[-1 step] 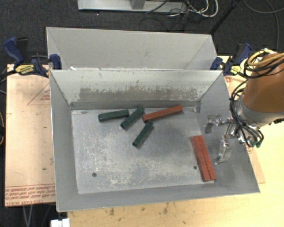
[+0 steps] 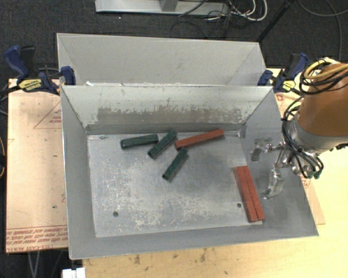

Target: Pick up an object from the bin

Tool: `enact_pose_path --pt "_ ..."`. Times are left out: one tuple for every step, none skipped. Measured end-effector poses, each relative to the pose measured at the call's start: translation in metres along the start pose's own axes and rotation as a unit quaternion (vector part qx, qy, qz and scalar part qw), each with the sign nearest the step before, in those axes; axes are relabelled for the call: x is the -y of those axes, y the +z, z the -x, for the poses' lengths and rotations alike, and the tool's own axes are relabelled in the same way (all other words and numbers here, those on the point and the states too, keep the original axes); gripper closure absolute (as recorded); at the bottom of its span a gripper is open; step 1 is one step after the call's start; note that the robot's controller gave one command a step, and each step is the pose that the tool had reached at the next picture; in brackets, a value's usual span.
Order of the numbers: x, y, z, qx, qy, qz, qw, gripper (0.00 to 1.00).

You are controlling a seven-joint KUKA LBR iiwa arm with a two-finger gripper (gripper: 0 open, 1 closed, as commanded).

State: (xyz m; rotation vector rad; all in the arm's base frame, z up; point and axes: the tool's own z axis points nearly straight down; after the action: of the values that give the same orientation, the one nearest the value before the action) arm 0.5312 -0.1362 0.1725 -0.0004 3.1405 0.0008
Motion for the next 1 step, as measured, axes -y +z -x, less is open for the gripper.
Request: enact_pose_path --pt "0.0004 0.0125 -0.0004 0.0005 -0.125 0.000 0.9921 0.00"
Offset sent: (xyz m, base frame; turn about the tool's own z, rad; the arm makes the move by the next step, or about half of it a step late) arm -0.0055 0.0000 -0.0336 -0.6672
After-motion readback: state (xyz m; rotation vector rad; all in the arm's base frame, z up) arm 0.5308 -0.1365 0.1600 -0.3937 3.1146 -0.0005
